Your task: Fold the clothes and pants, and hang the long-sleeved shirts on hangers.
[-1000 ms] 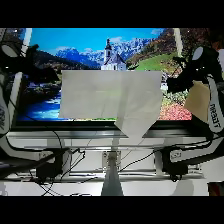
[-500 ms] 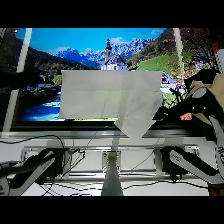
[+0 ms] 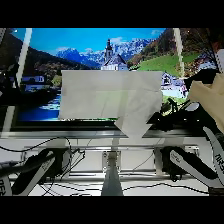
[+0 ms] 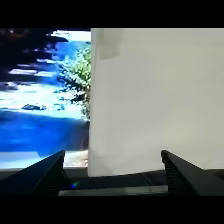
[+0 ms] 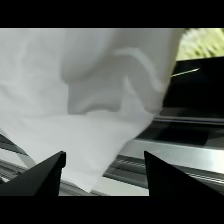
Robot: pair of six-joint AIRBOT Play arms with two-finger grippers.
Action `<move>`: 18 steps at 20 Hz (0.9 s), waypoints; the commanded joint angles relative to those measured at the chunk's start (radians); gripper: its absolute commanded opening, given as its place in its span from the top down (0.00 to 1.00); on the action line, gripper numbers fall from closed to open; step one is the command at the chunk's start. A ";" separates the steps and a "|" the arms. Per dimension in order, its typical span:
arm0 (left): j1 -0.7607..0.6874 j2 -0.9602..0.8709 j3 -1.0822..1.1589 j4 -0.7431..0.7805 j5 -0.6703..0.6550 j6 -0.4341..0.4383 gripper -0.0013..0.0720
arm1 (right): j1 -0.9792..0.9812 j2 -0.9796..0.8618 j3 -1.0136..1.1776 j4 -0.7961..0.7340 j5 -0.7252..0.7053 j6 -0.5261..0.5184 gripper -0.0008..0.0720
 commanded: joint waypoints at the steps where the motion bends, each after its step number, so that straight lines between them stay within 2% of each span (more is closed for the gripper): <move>1: 0.001 -0.045 -0.043 0.077 0.042 -0.016 0.19 | -0.001 0.002 -0.011 0.005 -0.074 -0.001 0.24; 2: 0.001 -0.065 -0.043 0.085 0.042 -0.018 0.20 | 0.001 0.002 -0.011 0.005 -0.075 -0.002 0.28; 4: 0.001 -0.107 -0.043 0.084 0.041 -0.019 0.20 | 0.032 0.002 -0.020 0.011 -0.093 -0.002 0.64; 6: 0.001 -0.144 -0.042 0.085 0.032 -0.018 0.20 | 0.098 0.002 -0.047 0.032 -0.135 -0.003 0.71; 7: 0.002 -0.155 -0.042 0.089 0.032 -0.018 0.20 | 0.130 0.003 -0.049 0.030 -0.146 -0.007 0.83; 8: 0.011 -0.160 -0.042 0.097 0.032 -0.018 0.20 | 0.156 0.005 -0.046 0.030 -0.147 -0.007 0.90; 10: 0.059 -0.162 -0.042 0.099 0.012 -0.018 0.20 | 0.185 0.005 -0.023 0.029 -0.142 -0.010 0.97; 15: 0.181 -0.228 -0.067 0.082 -0.119 -0.002 0.20 | 0.188 0.005 0.046 0.029 -0.155 -0.010 0.97; 16: 0.187 -0.251 -0.082 0.049 -0.117 0.011 0.20 | 0.188 0.005 0.051 0.029 -0.159 -0.010 0.97; 18: 0.185 -0.309 -0.117 -0.083 -0.087 0.094 0.20 | 0.188 0.004 0.051 0.029 -0.174 -0.010 0.97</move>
